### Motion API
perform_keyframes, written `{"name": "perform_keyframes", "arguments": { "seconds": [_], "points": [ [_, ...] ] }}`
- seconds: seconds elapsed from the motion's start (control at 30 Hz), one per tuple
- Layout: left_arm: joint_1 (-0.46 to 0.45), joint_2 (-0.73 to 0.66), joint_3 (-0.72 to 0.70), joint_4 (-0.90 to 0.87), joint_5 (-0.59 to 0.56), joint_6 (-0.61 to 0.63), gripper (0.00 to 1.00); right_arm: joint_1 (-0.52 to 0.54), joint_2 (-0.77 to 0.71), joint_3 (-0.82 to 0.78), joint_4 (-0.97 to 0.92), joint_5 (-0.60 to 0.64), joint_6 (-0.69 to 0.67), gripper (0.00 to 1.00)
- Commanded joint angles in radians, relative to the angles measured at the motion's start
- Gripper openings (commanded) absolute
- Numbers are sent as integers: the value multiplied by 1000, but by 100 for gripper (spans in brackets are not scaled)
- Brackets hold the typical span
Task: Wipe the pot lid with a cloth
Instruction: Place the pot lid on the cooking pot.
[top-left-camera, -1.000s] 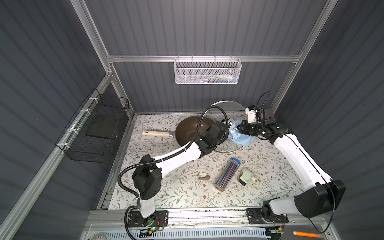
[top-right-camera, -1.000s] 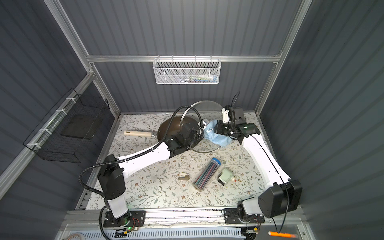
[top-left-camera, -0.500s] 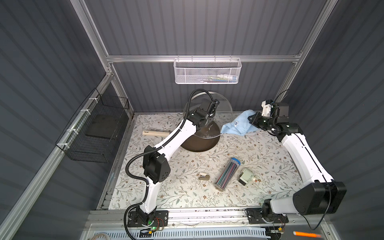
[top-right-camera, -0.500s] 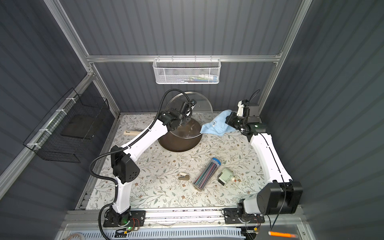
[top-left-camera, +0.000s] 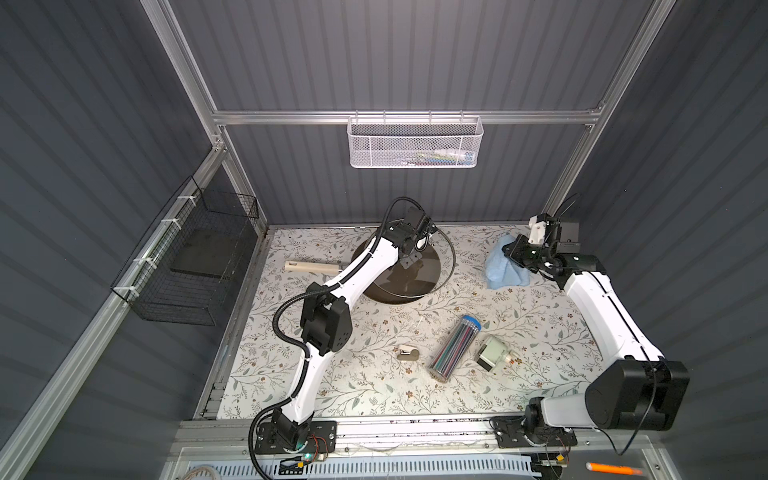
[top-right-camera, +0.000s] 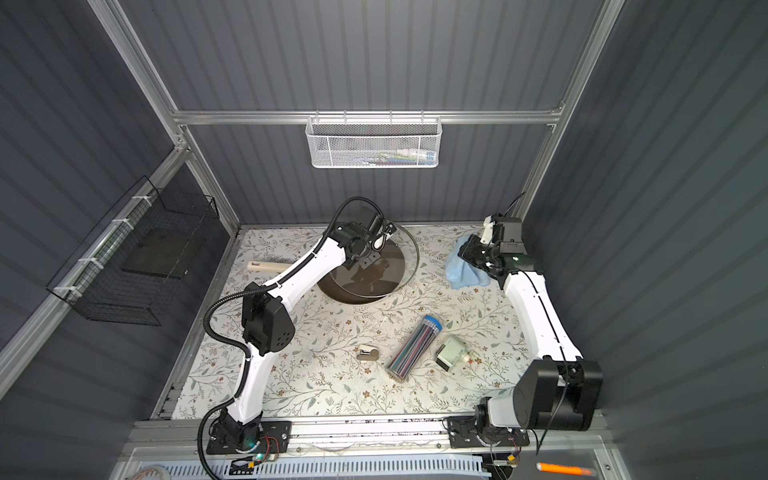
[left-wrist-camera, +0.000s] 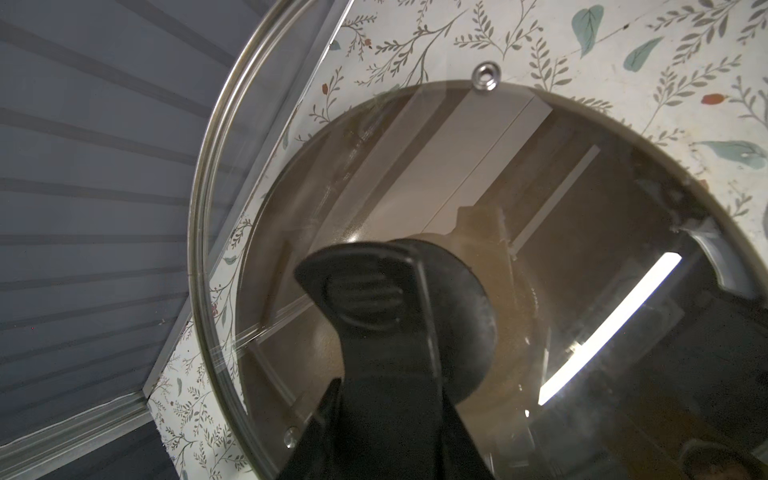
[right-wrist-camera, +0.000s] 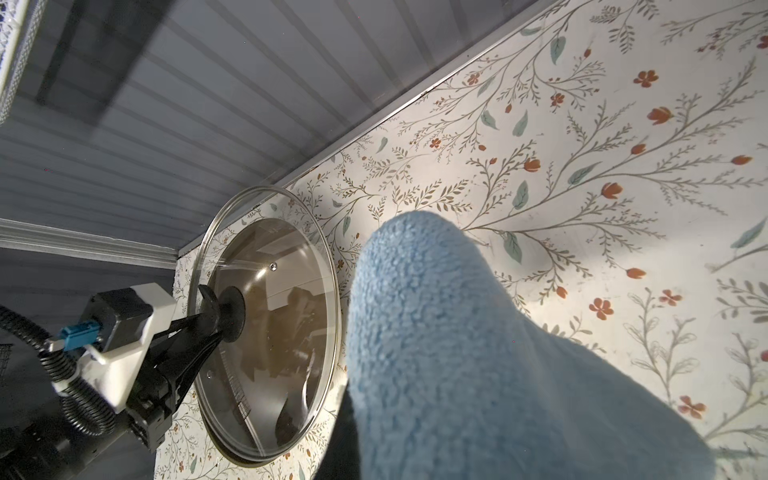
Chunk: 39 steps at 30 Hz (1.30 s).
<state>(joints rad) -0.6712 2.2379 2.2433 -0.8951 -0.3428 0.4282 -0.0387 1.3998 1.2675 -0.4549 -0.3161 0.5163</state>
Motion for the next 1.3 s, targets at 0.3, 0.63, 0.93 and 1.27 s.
{"name": "perform_keyframes", "arguments": {
  "seconds": [0.3, 0.63, 0.93, 1.27],
  "points": [
    [40, -76, -21, 108, -25, 14, 0, -36, 43, -39, 15, 0, 0, 0],
    [55, -117, -104, 121, -35, 13, 0, -46, 120, -48, 16, 31, -7, 0],
    [70, -129, -132, 131, -17, -6, 0, -46, 156, -52, 27, 17, -3, 0],
    [73, -155, -163, 123, 16, -18, 0, -47, 191, -50, 28, 25, -7, 0]
  ]
}}
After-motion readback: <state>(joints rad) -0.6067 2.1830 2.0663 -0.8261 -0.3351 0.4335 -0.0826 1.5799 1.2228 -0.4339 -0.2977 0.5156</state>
